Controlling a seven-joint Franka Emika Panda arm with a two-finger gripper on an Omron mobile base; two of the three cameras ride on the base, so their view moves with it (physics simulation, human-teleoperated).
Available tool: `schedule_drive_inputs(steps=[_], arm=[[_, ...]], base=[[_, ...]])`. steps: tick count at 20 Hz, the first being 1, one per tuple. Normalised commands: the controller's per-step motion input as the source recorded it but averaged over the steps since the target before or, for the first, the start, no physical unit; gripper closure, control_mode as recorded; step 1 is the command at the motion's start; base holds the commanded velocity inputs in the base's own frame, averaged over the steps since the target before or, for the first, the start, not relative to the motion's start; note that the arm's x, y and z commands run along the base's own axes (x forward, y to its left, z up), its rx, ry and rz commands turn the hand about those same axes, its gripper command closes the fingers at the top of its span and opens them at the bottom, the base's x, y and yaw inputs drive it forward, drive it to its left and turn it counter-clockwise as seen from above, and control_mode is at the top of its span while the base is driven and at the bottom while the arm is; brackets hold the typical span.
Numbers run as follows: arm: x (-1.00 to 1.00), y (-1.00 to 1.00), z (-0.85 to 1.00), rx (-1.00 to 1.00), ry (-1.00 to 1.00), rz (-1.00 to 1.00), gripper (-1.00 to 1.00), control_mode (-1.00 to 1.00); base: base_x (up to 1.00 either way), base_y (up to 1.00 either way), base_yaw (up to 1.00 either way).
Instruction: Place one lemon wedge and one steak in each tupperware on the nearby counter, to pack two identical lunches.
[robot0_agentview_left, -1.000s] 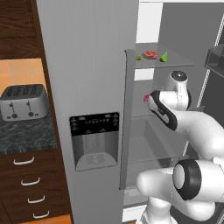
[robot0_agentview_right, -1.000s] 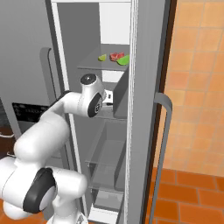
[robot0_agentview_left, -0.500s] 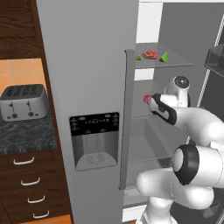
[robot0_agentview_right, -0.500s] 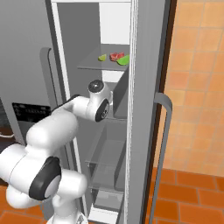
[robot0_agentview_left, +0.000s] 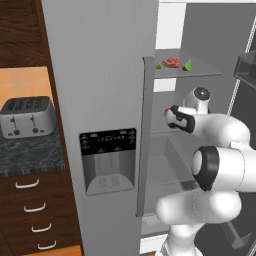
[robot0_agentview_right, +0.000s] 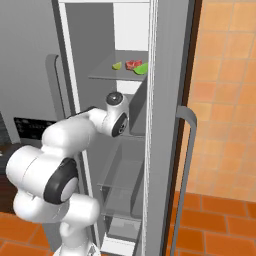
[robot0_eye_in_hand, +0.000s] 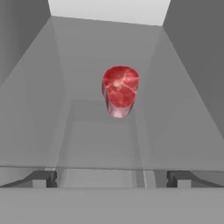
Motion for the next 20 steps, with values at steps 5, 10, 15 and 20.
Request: schedule_drive_inputs(steps=[5, 10, 15, 20], arm=[[0.38, 0.0, -0.02, 0.02, 0.0, 0.0, -1.0, -1.0], [0.49, -0.02, 0.01, 0.03, 0.04, -0.02, -1.0, -1.0], [0.26, -0.05, -0.21, 0.11, -0.02, 0.0, -1.0, -1.0], [0.3, -0.11, -0.09, 0.05, 0.0, 0.0, -1.0, -1.0]], base=[[0.0, 0.0, 0.0], [0.0, 0.0, 0.0], [0.0, 0.0, 0.0], [0.0, 0.0, 0.0]])
